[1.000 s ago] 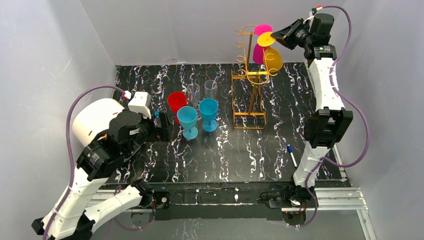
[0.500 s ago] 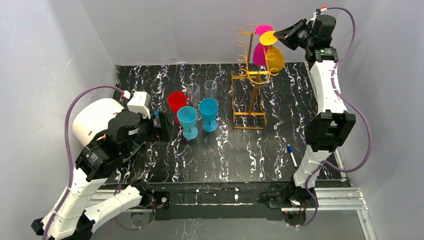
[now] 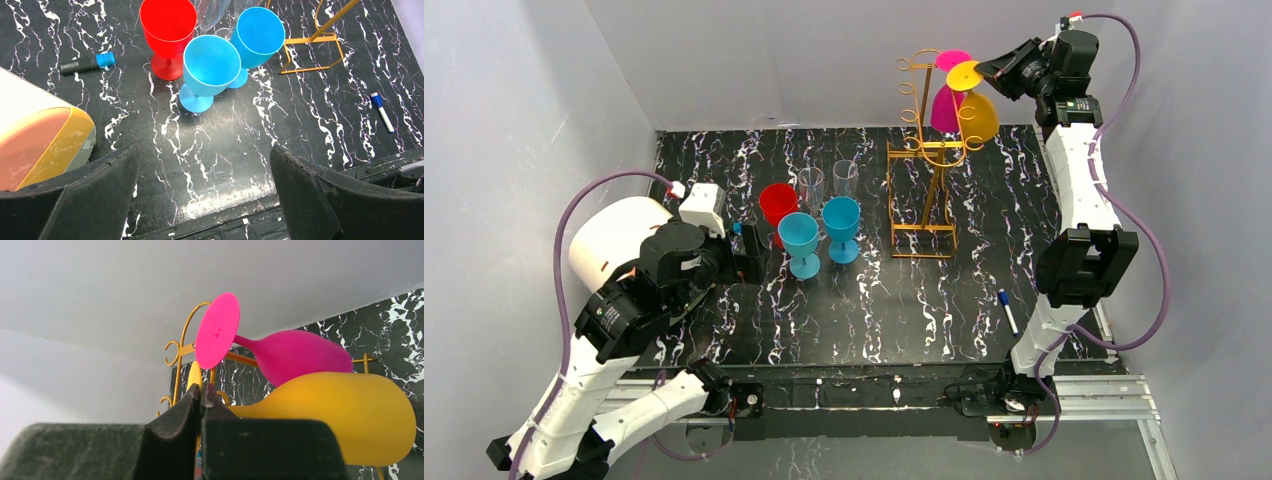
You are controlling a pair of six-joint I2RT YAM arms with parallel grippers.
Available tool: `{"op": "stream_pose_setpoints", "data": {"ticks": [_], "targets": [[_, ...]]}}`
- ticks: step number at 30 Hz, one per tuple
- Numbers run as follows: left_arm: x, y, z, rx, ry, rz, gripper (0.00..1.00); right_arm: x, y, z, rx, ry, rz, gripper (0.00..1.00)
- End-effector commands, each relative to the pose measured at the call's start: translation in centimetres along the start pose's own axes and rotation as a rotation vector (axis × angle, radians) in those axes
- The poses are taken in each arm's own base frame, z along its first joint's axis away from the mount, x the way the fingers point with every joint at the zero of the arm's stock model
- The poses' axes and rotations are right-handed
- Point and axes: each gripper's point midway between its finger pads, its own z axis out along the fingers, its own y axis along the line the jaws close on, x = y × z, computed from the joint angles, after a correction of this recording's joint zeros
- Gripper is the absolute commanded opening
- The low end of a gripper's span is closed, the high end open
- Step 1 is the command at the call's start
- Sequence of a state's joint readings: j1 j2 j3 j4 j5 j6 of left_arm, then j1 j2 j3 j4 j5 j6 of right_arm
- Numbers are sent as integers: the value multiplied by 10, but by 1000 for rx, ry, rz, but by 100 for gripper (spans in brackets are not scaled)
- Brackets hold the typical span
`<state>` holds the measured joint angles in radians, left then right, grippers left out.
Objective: Take the wine glass off the wine glass rack
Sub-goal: Pick up the wine glass from the wine rack, then place the wine glass at the center of the board.
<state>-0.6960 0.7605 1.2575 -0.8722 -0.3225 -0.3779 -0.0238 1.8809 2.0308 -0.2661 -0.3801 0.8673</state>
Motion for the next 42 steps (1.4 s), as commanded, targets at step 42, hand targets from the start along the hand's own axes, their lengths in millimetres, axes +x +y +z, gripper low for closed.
{"op": "stream_pose_setpoints", "data": {"ticks": [42], "targets": [[15, -67, -5, 360, 74, -100, 98, 211, 2, -261, -126, 233, 92, 1]]}}
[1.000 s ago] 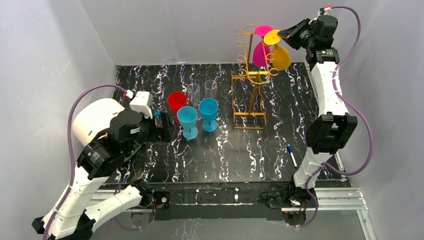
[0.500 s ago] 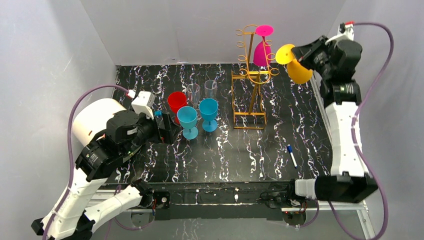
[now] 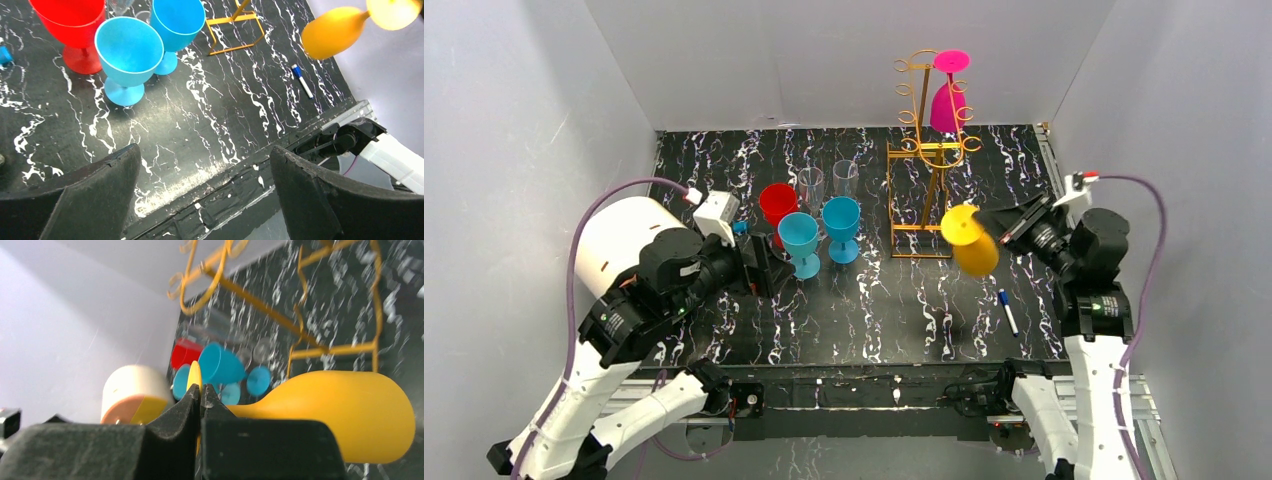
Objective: Take the wine glass off the wine glass rack
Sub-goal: Place the wine glass at the center of the board.
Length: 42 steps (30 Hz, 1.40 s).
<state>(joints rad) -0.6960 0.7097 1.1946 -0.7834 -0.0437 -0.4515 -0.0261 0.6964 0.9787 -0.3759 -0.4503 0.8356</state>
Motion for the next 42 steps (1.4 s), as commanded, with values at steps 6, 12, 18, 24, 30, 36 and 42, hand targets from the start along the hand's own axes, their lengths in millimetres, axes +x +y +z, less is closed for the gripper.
{"op": "stream_pose_setpoints", "data": {"ticks": [6, 12, 18, 24, 30, 36, 42], "targets": [[15, -39, 32, 194, 101, -62, 98, 71, -1, -6, -160, 323, 161, 1], [23, -70, 42, 369, 125, -164, 95, 78, 13, -11, -256, 393, 120, 1], [33, -80, 47, 433, 184, -184, 87, 97, 25, -15, -319, 486, 59, 1], [43, -78, 55, 428, 213, -203, 84, 124, 37, -3, -329, 557, 26, 1], [54, -93, 54, 542, 268, -218, 79, 155, 72, 0, -492, 618, -78, 1], [58, -103, 42, 633, 281, -199, 71, 192, 111, 1, -618, 663, -227, 1], [78, -109, 35, 735, 343, -183, 72, 204, 130, 8, -704, 670, -235, 1]]}}
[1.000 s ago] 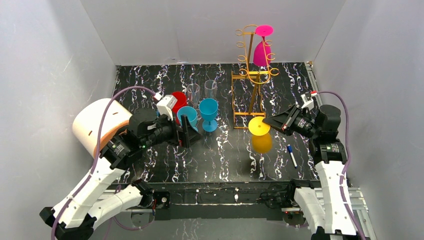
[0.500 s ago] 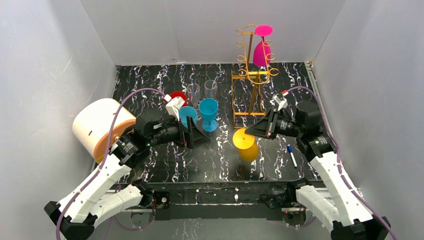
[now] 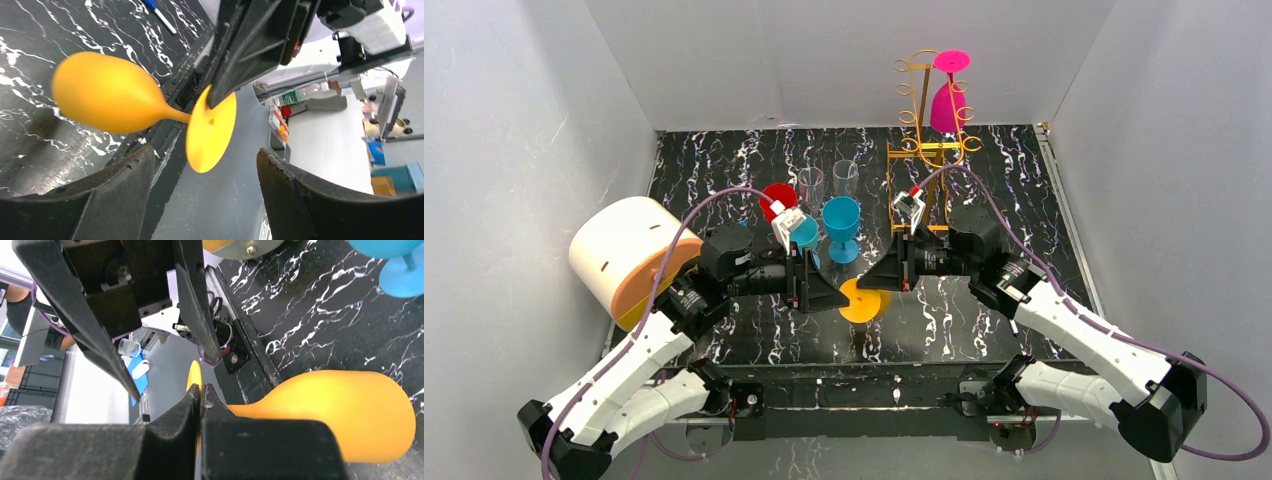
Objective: Take the wine glass off the wine glass rack
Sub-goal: Place the wine glass at the center of the board.
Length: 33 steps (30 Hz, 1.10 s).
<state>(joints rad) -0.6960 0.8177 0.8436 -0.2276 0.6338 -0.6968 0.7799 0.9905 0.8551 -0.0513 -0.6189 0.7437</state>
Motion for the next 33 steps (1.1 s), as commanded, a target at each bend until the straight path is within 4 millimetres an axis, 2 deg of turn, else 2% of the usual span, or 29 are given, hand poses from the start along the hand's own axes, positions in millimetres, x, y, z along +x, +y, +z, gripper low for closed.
{"op": "stream_pose_setpoints", "data": {"ticks": [1, 4, 7, 11, 14, 15, 16, 17, 18, 20, 23, 25, 27, 28, 33], "targets": [[18, -11, -1, 107, 81, 20, 72, -34, 31, 8, -109, -94, -144, 1], [19, -16, -2, 131, 94, 39, 67, -33, 37, 12, -155, -77, -150, 1], [21, -19, -3, 148, 109, 45, 54, -33, 44, 13, -196, -62, -166, 1], [19, -16, -1, 128, 98, 32, 28, -33, 49, 14, -218, -50, -182, 1], [20, -12, 2, 116, 106, 17, 3, -32, 51, 15, -230, -48, -183, 1], [19, -11, 3, 111, 105, 13, 0, -32, 52, 15, -236, -50, -185, 1], [18, -11, 3, 112, 104, 13, 0, -31, 53, 15, -241, -52, -187, 1], [17, -12, 2, 111, 100, 17, 0, -31, 55, 14, -245, -51, -186, 6], [16, -12, 2, 107, 91, 23, 0, -29, 55, 14, -248, -41, -182, 17], [13, -13, 1, 105, 75, 39, 0, -23, 55, 11, -244, -13, -178, 29], [9, -21, -2, 129, 74, 59, 0, -15, 49, 7, -203, 30, -178, 33], [8, -26, -3, 145, 77, 67, 0, -10, 49, 3, -196, 56, -182, 24], [8, -26, -3, 148, 79, 71, 0, -7, 53, 1, -210, 71, -190, 4], [9, -25, -3, 145, 80, 68, 0, -9, 54, 0, -207, 61, -196, 1], [14, -23, 2, 157, 118, 33, 3, -20, 52, -2, -163, -8, -213, 1]]}}
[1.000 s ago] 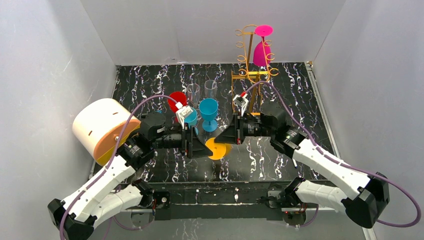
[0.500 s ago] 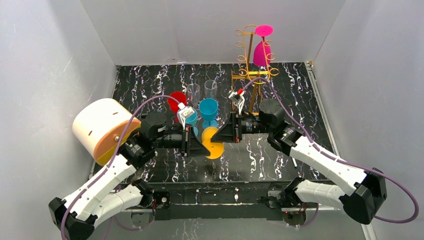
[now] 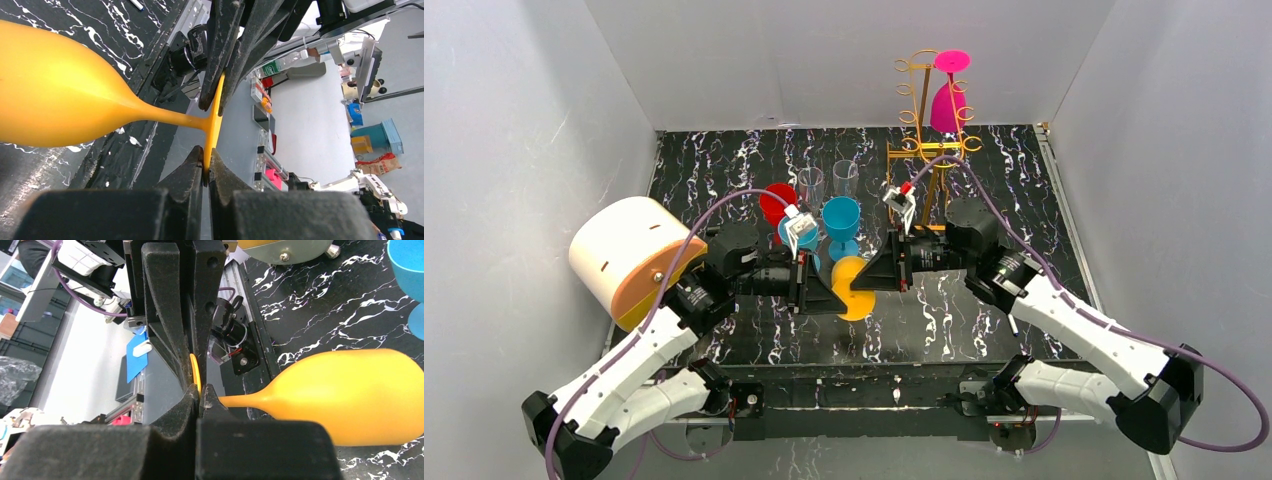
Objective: Take the wine glass off the wine glass rack
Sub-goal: Place the wine glass at the center of the board.
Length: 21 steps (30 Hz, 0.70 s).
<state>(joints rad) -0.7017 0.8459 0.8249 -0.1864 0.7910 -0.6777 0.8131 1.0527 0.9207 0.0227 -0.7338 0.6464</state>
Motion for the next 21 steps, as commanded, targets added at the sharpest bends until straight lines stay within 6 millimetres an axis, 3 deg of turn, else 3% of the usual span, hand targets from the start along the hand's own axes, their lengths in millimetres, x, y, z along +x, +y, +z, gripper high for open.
{"op": "stream_pose_setpoints", "data": {"ticks": [1, 3, 6, 16, 21], "targets": [[-4, -10, 2, 45, 16, 3, 8, -22, 22, -10, -1, -71, -78, 1], [-2, -14, 4, 61, 28, -1, 27, -18, 21, -15, 21, -76, -90, 1], [-8, -18, 0, 51, -8, 14, 44, -20, 18, -20, 45, -117, -116, 1], [-38, -24, 0, 62, -207, -21, 44, -27, 9, -20, 90, -180, -94, 1], [-35, -20, 2, 71, -224, -45, 45, -39, 9, -22, 73, -292, -73, 1]]}}
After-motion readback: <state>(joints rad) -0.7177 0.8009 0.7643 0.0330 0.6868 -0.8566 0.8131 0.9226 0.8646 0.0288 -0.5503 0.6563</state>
